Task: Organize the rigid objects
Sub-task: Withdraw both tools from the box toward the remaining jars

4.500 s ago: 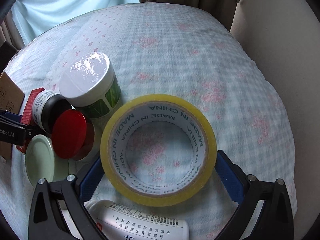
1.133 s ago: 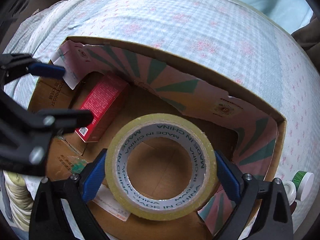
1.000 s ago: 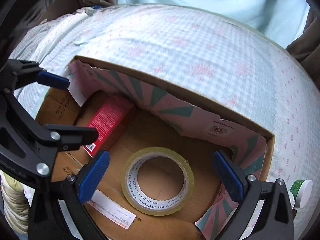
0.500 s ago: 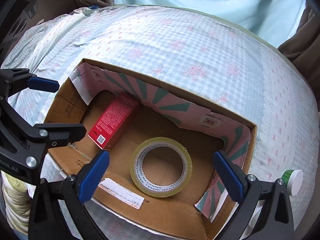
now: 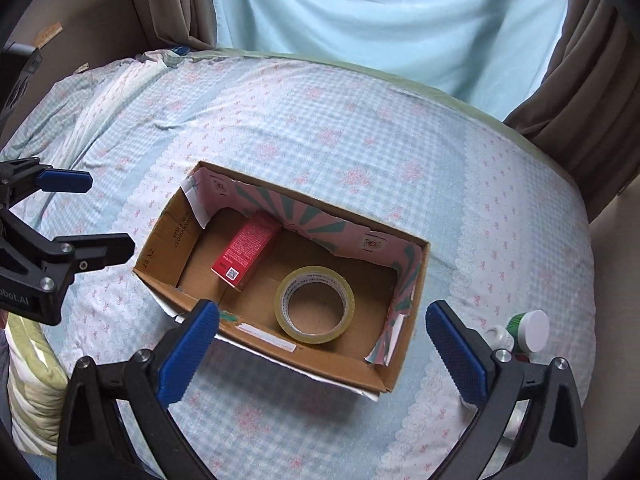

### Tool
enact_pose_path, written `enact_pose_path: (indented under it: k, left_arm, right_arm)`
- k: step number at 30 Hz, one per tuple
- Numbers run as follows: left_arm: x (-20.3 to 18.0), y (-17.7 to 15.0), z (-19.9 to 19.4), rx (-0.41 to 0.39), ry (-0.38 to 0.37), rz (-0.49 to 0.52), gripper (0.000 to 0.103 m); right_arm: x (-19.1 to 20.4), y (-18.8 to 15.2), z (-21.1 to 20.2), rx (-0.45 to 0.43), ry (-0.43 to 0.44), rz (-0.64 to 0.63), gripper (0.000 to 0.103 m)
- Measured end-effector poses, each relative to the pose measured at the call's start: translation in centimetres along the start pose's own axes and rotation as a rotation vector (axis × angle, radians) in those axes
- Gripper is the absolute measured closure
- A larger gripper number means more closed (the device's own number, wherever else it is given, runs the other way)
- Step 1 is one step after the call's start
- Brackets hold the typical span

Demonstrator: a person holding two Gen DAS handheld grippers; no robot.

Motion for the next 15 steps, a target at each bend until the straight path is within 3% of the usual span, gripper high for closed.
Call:
enact_pose_path:
  k: [7, 12, 15]
  left_arm:
    - [-3.6, -0.5, -6.0, -0.099, -0.001, 0.023, 0.0]
    - [-7.8, 0.1, -8.2, -0.137, -0.035, 0.066, 0.0]
    - [-10.5, 0.7, -8.8, -0.149, -0.063, 0.088, 0.0]
  right_arm:
    - [-3.5, -2.2, -7.8, -0.094, -0.076, 0.194, 0.0]
    - [-7.2, -4.1, -11.3, -0.124, -0.091, 0.331, 0.0]
    - [-9.6, -5.3, -13.2, -0.15, -0.124, 0.347, 0.0]
Point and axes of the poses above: each gripper's, at about its wrist camera, not at the fingertips, and z roughly the way its jaws point, x to its left, y to its top, the point moved 2 cm from there along z, roughly the way its jaws point, and after that the axes turned 15 degrees about z, right-handed, at the moved point
